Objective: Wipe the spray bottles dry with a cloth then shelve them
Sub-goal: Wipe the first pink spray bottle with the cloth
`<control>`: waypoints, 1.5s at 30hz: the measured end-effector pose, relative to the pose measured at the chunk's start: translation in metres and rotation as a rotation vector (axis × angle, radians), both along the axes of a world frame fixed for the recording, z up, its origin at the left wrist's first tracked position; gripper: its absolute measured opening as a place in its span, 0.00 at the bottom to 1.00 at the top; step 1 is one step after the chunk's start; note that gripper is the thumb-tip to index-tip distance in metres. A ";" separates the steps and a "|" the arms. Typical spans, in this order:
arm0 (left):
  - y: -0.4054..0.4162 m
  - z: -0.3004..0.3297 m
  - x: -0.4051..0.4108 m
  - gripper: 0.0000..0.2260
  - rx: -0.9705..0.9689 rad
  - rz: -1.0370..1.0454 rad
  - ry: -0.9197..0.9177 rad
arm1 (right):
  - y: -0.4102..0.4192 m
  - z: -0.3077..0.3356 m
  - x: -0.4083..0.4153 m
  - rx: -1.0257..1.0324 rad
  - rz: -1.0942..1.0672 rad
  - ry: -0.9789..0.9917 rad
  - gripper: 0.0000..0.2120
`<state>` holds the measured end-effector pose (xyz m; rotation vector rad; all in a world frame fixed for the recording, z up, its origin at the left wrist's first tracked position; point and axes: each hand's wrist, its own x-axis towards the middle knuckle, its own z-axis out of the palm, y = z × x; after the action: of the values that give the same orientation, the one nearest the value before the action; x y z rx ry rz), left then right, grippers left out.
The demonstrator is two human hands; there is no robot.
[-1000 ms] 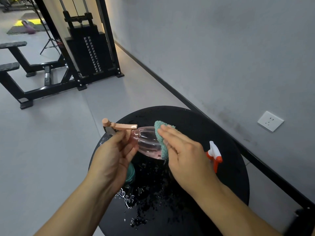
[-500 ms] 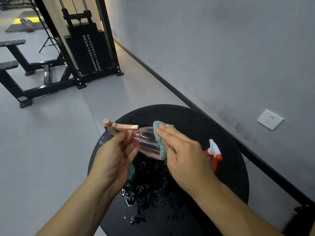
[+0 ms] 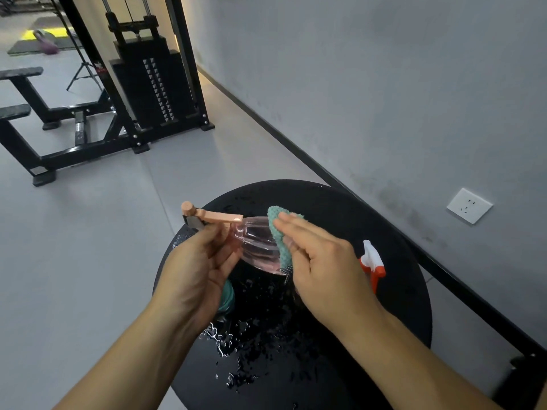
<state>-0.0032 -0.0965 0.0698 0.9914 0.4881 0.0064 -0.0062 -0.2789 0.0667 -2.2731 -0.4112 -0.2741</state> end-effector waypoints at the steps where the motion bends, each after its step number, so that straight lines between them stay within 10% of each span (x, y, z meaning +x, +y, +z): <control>1: 0.001 0.001 0.001 0.09 -0.004 0.011 -0.005 | -0.001 0.000 0.001 0.008 -0.016 -0.003 0.21; 45: -0.012 -0.007 -0.007 0.07 0.055 -0.060 -0.006 | 0.009 -0.001 -0.007 -0.107 0.070 0.008 0.21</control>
<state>-0.0102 -0.1086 0.0630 1.0590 0.4544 -0.0306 -0.0136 -0.2696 0.0662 -2.3580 -0.5117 -0.2114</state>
